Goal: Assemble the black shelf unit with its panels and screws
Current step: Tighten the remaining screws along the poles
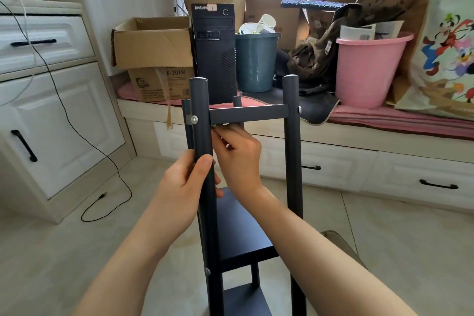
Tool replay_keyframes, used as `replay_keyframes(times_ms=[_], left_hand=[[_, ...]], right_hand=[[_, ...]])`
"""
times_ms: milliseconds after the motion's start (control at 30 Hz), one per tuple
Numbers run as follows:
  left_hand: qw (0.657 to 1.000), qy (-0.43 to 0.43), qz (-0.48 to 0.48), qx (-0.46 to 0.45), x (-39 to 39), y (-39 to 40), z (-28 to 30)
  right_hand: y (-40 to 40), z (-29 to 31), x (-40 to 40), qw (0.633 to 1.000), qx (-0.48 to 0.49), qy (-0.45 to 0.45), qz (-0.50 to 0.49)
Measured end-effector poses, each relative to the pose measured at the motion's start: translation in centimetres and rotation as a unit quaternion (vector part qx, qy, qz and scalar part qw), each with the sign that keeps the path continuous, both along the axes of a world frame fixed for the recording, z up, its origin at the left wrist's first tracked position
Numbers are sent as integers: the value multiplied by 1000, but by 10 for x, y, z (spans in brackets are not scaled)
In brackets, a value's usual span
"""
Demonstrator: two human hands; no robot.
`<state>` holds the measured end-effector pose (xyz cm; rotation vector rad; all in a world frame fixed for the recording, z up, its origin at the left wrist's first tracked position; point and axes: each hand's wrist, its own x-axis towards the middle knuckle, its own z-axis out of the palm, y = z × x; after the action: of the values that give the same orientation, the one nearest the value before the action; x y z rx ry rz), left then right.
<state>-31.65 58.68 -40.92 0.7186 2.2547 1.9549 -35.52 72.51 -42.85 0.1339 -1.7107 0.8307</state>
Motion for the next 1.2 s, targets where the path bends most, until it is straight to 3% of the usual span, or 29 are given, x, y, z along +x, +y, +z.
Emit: replay_keyframes(times_ms=[233,533,1067,1200], left_hand=[[1000,-5,9,-1,-1,0,0],[1000,-10,14,-20,3,0,2],[999,-31,9,-13,-1,-1,1],[999,-29,5,-15,-1,-3,1]], right_hand=[[7,11,20,992,-5,-115,45],[22,38,57,943,31,-323,78],[24,69,68,936,88,-333,70],[20,58,68,951,75,-290,73]])
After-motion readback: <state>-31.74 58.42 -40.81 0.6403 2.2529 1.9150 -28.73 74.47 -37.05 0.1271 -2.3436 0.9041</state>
